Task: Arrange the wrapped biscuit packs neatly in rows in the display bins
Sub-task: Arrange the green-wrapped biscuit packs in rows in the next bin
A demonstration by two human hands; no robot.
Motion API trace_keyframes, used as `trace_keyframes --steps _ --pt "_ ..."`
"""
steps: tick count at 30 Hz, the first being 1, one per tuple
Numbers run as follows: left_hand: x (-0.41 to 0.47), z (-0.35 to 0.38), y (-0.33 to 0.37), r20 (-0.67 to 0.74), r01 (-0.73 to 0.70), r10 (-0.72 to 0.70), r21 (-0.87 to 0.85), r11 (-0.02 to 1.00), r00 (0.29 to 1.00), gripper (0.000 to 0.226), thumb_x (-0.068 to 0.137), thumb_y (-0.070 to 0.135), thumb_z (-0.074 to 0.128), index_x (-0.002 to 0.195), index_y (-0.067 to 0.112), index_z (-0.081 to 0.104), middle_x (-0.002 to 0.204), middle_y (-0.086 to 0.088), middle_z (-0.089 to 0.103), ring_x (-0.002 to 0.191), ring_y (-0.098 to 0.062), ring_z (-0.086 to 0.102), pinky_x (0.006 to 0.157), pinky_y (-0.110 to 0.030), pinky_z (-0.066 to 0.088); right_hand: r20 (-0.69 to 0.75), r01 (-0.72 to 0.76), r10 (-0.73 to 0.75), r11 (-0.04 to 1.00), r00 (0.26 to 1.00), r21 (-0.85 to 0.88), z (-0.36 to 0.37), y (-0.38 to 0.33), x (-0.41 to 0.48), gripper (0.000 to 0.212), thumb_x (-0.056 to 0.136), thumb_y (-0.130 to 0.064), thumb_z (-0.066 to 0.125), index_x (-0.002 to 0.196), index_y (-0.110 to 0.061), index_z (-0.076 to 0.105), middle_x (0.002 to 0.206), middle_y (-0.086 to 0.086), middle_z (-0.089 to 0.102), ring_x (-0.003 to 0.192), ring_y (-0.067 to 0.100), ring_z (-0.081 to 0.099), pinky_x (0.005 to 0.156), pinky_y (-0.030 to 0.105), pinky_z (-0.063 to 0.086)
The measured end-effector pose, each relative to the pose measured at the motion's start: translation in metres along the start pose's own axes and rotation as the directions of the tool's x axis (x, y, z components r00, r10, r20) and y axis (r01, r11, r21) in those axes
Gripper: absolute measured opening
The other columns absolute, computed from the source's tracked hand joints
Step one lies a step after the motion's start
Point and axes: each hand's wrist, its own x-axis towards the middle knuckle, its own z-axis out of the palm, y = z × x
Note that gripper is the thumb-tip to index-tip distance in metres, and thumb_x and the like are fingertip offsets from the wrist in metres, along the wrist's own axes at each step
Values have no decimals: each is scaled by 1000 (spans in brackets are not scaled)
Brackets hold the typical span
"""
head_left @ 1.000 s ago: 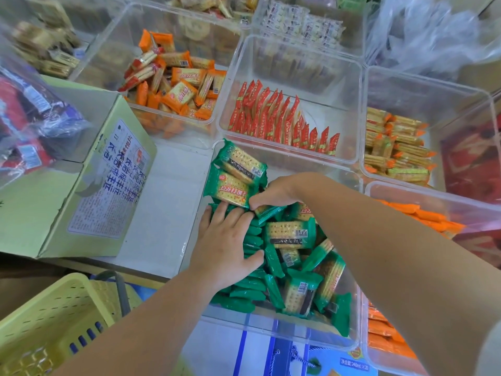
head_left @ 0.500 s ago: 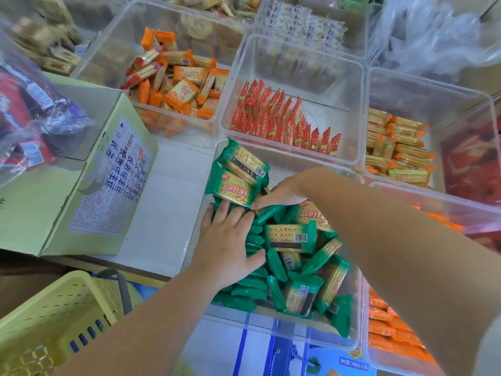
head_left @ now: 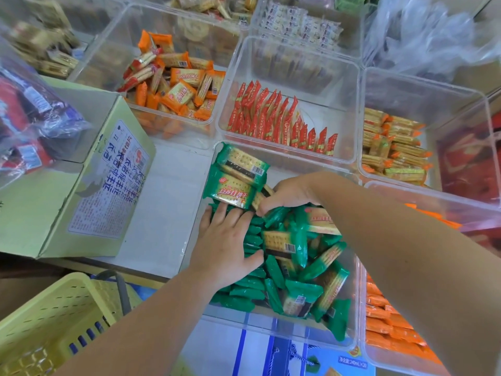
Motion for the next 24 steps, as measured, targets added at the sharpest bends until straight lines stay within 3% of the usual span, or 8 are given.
trace_keyframes --steps 4,6,10,15,17,19,22,24 --pt "-2 1 1 -46 2 -2 -4 1000 999 73 72 71 54 131 26 53 125 10 54 122 -19 43 106 -49 34 -139 39 -61 987 988 -155 -3 7 -18 76 55 -77 64 108 -23 67 100 -1 73 89 20 69 90 39 55" --pt "-2 1 2 -50 11 -11 -11 1000 999 74 73 72 52 132 27 51 126 11 54 120 -18 45 100 -46 39 -218 28 -85 968 972 -249 -3 11 -31 75 56 -80 61 107 -25 63 96 -2 70 85 17 66 80 36 56" --pt "-1 -1 2 -24 8 -7 18 1000 1000 77 73 72 51 134 25 52 130 8 52 128 -22 41 112 -54 30 -406 -113 -52 921 912 -372 4 21 -56 68 60 -81 60 96 -23 62 83 -3 65 73 15 60 56 29 43" --pt "-1 -1 1 23 11 -12 35 999 1000 79 75 72 48 139 26 48 136 7 50 139 -26 33 118 -57 22 -559 -323 18 831 829 -452 17 20 -72 63 64 -80 58 97 -26 62 79 -7 61 74 18 61 58 31 49" --pt "-1 -1 1 24 10 -11 33 999 1000 79 76 72 47 140 26 47 135 7 50 139 -26 32 119 -56 21 -590 -373 23 795 807 -478 19 20 -75 67 68 -79 57 109 -26 59 88 -6 59 80 22 61 56 31 43" --pt "-1 -1 1 25 10 -11 30 1000 1000 79 76 72 46 140 27 47 136 8 49 140 -25 31 119 -56 21 -626 -407 -34 732 779 -546 23 17 -72 73 69 -78 59 121 -26 54 104 -1 56 93 27 60 64 37 43" --pt "-1 0 1 33 10 -11 33 999 999 79 76 73 45 140 27 46 137 9 48 141 -25 30 119 -55 20 -608 -395 -97 677 788 -620 29 11 -58 79 72 -72 66 135 -26 48 120 6 52 109 31 54 67 44 36" --pt "0 0 1 38 9 -10 36 999 999 80 76 74 44 141 27 45 138 8 48 141 -25 29 119 -56 19 -563 -316 -107 735 819 -600 31 10 -48 76 75 -64 70 137 -28 45 118 7 51 107 31 54 69 41 41"
